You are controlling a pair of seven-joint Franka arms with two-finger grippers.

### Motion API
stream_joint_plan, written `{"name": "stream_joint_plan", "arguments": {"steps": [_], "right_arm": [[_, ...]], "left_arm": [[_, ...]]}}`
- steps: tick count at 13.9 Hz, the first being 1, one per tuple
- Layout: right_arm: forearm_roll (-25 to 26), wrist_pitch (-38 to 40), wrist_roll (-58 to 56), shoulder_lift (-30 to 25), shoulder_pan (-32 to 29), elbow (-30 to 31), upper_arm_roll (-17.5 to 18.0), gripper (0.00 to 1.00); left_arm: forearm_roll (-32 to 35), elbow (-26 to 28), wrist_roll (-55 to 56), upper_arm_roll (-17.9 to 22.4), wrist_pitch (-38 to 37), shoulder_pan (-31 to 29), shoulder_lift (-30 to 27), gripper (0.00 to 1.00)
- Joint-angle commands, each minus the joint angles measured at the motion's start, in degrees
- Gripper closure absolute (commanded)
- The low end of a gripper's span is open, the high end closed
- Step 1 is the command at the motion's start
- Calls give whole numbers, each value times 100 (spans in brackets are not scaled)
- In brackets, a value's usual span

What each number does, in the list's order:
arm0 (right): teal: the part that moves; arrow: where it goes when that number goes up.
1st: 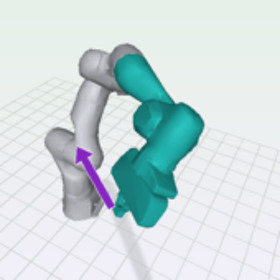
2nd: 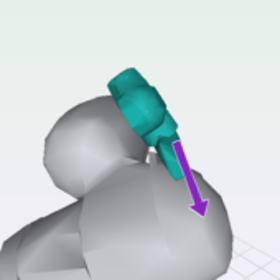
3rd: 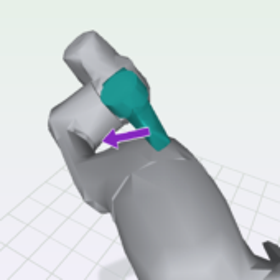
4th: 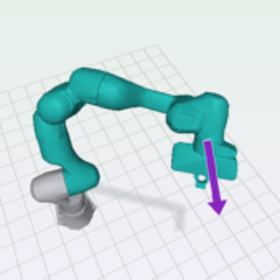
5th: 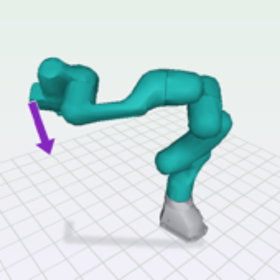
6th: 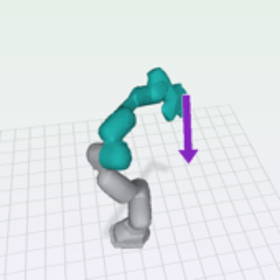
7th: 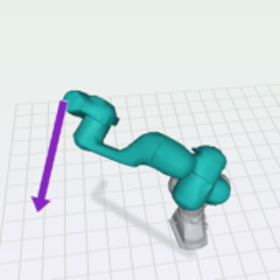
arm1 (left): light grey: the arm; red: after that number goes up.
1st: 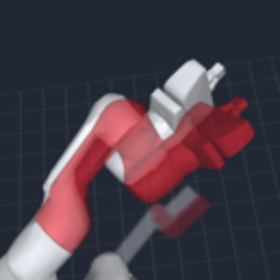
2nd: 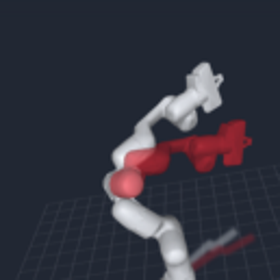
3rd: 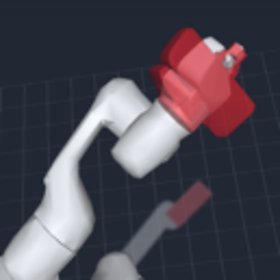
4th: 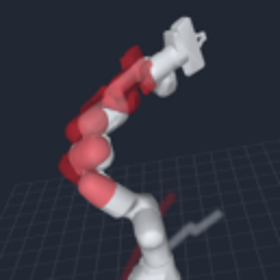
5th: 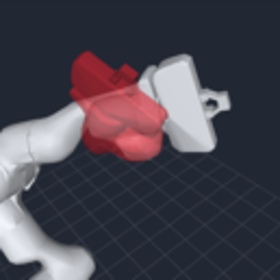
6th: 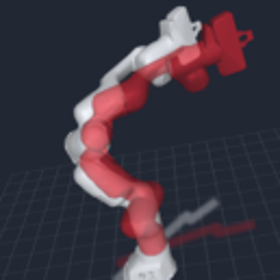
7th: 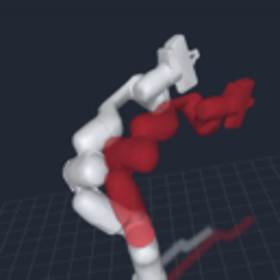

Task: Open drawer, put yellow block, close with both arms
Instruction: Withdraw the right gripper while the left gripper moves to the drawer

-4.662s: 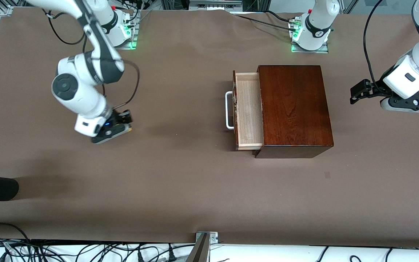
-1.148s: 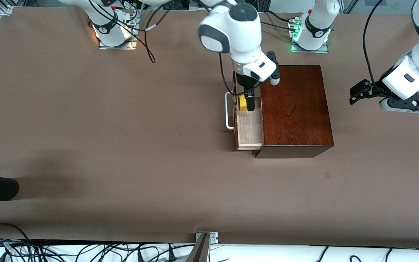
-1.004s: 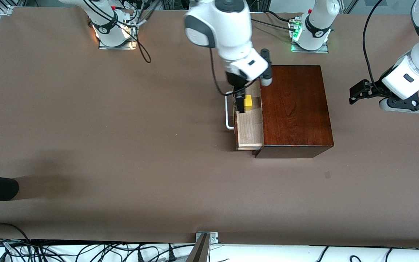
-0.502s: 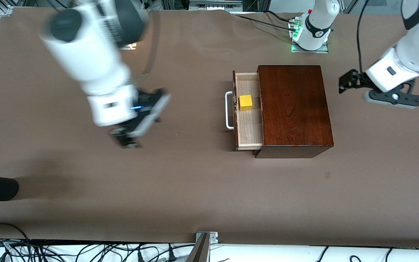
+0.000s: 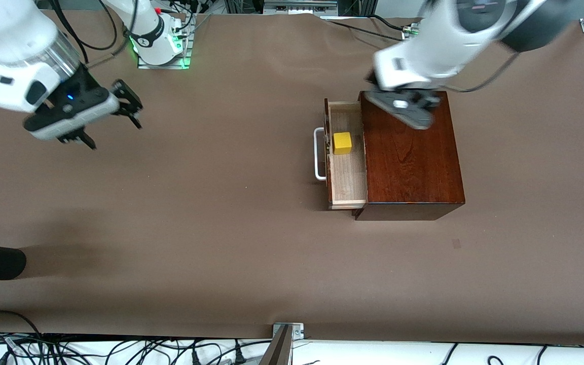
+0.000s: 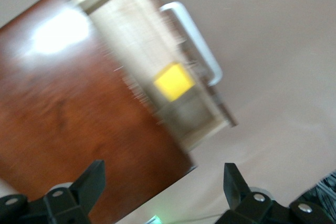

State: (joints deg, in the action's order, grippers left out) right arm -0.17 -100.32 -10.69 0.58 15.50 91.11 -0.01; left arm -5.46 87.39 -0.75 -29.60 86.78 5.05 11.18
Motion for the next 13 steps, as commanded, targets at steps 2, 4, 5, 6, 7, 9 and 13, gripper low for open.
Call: {"name": "stream_joint_plan", "arguments": {"steps": [2,4,5,6,7,9,13], "right_arm": [[-45,39,679,-137,-56,303,-351,0],[-10,13,972,-93,-56,311,-351,0],[16,-14,955,-14,-64,277,-351,0],[25,-31,972,4,-73,268,-360,0],[25,-14,955,4,-73,224,-429,0],[87,91,929,-22,-73,31,-483,0],[131,502,604,-14,-65,-22,-623,0]], "left_arm": [[158,-1224,-380,-134,39,636,1438,0],[667,-1215,-1789,-143,461,997,1764,0],[878,-1206,-2398,-134,698,1190,1922,0],[1045,-1198,-2778,-134,944,1305,2045,0],[1186,-1189,-3086,-134,1164,1402,2168,0],[1494,-1119,-3902,-134,1691,1473,2449,0],[2109,-969,-4636,-134,1957,1543,2863,0]]}}
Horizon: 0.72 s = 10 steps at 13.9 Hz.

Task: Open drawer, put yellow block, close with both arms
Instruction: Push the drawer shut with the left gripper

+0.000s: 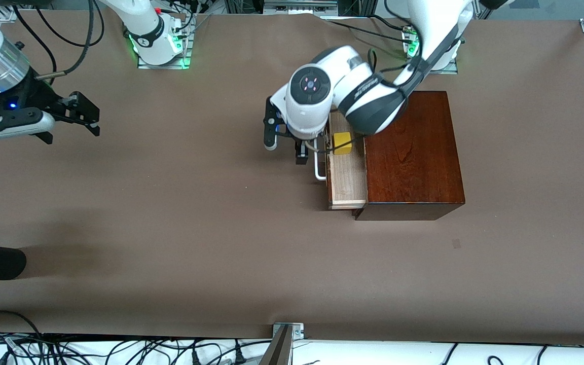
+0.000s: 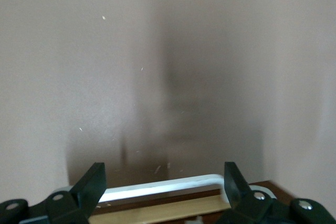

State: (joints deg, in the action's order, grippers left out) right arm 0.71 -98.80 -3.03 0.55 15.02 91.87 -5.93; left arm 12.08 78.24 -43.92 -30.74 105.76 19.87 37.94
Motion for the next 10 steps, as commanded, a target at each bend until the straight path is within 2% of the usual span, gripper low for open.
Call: {"name": "stream_joint_plan", "arguments": {"steps": [1,5,8,10], "right_arm": [[60,492,-137,-11,-8,-99,-14,0],[17,467,-163,6,-16,-99,-75,0],[17,528,-154,-11,-16,-90,-128,0],[-1,502,-146,15,-16,-90,-294,0]], "left_arm": [[408,42,-310,-11,59,70,196,0],[418,473,-328,42,-64,-35,205,0],[418,430,-345,42,-660,-211,161,0],[426,394,-380,51,-1108,-369,65,0]]}}
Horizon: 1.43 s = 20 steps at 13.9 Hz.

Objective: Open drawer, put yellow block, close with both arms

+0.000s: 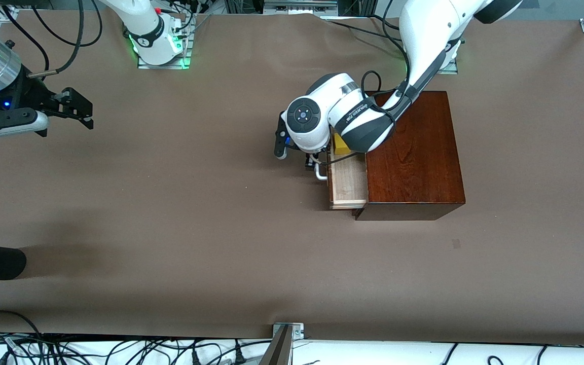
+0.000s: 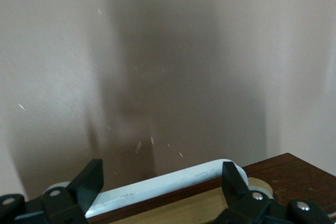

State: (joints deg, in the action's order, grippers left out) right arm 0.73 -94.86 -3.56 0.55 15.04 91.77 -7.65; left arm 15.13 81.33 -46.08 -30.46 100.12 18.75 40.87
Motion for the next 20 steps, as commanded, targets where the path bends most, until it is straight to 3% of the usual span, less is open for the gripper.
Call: {"name": "stream_joint_plan", "arguments": {"steps": [1,6,11,17,20], "right_arm": [[-20,108,-92,24,-19,-81,-201,0],[6,47,-101,24,7,-80,-176,0],[-2,73,-101,15,7,-81,-167,0],[-11,-41,-92,24,7,-81,-176,0],[-11,-50,-92,42,7,-81,-175,0]], "left_arm": [[122,77,-216,23,-702,-371,-238,0],[122,76,-358,14,-1134,-680,-326,0],[70,15,-279,-39,-1065,-688,-615,0],[17,-502,125,40,-1116,-924,-1590,0],[17,-995,108,118,-1801,-1250,-1828,0]]}}
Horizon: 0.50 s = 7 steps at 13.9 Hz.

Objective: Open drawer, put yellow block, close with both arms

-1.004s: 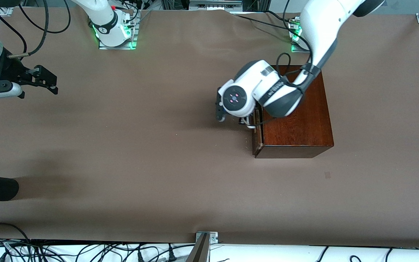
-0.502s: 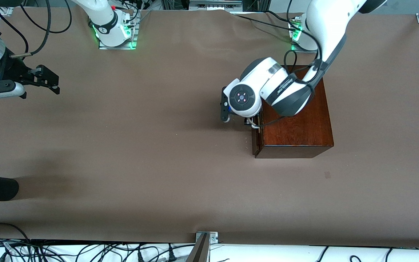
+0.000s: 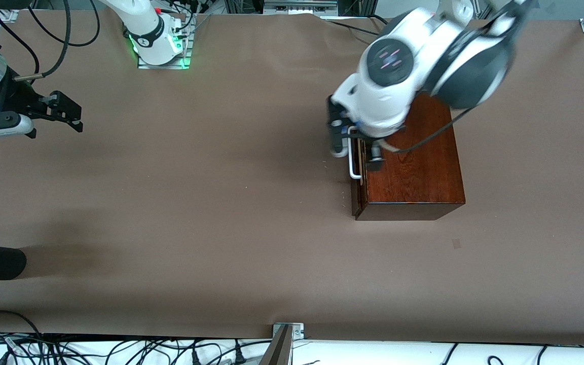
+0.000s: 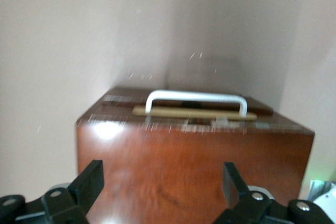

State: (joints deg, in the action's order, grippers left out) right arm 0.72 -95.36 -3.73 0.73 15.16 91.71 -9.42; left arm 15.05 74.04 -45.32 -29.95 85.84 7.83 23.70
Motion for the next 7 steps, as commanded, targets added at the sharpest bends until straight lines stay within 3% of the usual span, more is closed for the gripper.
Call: {"name": "stream_joint_plan", "arguments": {"steps": [1,3,5,7], "right_arm": [[-10,0,-76,24,-5,-74,-7,0],[-10,9,-76,24,-5,-74,-8,0],[-10,0,-76,24,-5,-74,1,0],[-10,9,-76,24,-5,-74,1,0]], "left_arm": [[24,-285,67,529,-392,-98,-346,0],[-360,-153,399,1076,-357,-79,-594,0],[-905,406,996,1788,-113,-80,-1093,0],[-1048,1206,1401,2158,317,-115,-1638,0]]}}
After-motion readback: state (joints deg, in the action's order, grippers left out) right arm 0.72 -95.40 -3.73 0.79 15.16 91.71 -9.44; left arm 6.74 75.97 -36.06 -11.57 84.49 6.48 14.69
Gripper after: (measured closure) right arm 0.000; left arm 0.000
